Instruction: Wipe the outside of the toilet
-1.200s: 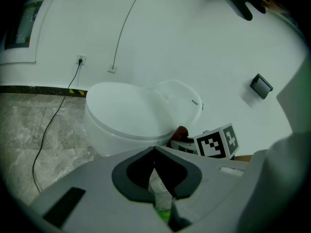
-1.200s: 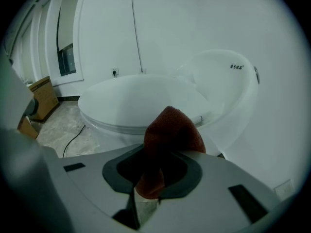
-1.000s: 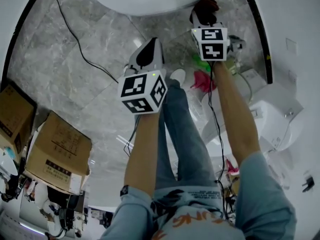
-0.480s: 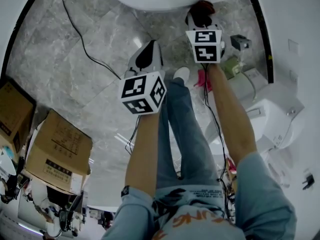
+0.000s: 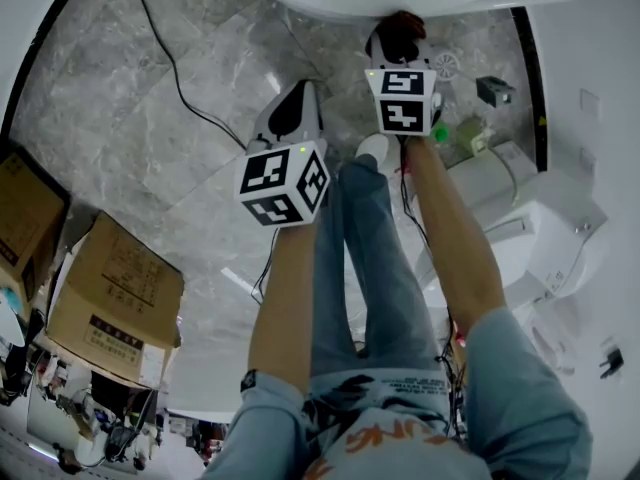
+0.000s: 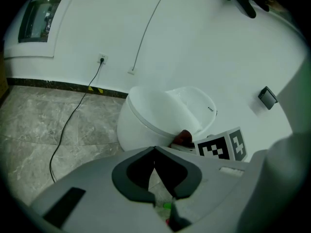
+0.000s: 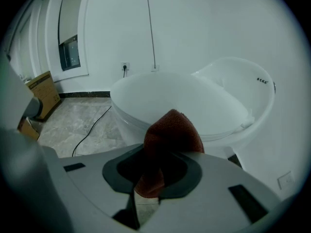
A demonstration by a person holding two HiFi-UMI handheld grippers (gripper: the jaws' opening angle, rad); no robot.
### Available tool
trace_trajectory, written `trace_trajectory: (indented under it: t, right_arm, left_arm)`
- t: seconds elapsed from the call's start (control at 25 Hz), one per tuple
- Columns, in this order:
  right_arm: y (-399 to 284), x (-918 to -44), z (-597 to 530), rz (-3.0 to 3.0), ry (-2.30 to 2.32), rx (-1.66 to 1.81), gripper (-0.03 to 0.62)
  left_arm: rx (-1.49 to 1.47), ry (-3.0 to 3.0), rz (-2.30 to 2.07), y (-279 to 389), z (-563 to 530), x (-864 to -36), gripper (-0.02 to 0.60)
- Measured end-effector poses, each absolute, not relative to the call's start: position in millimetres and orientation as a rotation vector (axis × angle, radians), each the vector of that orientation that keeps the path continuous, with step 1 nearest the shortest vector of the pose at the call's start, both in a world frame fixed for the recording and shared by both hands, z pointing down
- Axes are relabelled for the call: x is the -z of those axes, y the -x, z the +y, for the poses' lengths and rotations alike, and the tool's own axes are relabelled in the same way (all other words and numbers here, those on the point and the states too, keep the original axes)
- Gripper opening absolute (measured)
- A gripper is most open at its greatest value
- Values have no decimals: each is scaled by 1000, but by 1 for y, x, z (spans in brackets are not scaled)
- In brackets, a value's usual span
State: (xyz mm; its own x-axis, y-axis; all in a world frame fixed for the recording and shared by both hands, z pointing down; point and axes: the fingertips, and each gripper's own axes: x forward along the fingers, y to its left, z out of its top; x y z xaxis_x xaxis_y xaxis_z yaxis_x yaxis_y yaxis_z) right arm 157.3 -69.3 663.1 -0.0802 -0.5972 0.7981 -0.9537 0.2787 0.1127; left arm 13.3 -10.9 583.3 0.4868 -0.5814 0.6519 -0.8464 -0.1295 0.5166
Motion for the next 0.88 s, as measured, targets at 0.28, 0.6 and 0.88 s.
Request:
trace_trajectory:
  t: [0.28, 0.6, 0.88]
  right_arm:
    - [-116, -663, -69, -1790, -1374, -579, 72]
    - [-60, -664, -79, -1835, -1318, -570, 72]
    - [-15, -663, -87, -1918, -1194, -517, 72]
  left_arm:
    - [-349, -1814, -1200, 11, -15, -582, -6]
    - [-357, -1803, -1199, 46, -18, -586, -6]
    - [-343, -1780, -1213, 72, -20, -587, -6]
